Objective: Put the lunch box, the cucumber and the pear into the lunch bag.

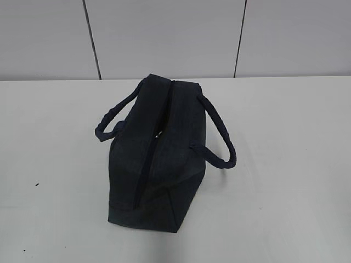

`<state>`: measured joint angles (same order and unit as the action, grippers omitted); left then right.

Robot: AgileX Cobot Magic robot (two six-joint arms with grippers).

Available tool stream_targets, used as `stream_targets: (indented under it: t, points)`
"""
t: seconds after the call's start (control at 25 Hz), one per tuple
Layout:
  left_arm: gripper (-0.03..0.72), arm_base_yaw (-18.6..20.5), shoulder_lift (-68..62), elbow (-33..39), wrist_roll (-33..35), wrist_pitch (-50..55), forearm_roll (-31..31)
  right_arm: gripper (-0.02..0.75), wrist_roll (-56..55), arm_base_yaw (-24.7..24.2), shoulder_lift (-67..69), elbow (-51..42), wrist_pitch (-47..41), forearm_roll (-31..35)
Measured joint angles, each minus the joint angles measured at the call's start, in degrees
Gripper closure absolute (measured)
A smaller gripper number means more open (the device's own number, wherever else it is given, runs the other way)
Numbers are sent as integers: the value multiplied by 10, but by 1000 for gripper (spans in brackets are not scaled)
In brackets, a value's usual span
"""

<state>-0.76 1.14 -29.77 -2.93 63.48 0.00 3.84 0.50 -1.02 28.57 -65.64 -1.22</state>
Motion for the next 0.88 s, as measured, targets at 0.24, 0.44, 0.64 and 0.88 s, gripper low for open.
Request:
stream_targets:
  t: [0.24, 0.44, 0.64, 0.88]
  points:
    - [445, 0, 0, 0, 0, 0, 0, 532, 0, 0, 0, 0, 0, 0]
    - [445, 0, 0, 0, 0, 0, 0, 532, 0, 0, 0, 0, 0, 0]
    - [445, 0, 0, 0, 0, 0, 0, 533, 0, 0, 0, 0, 0, 0]
    - [447, 0, 0, 0, 0, 0, 0, 532, 0, 0, 0, 0, 0, 0]
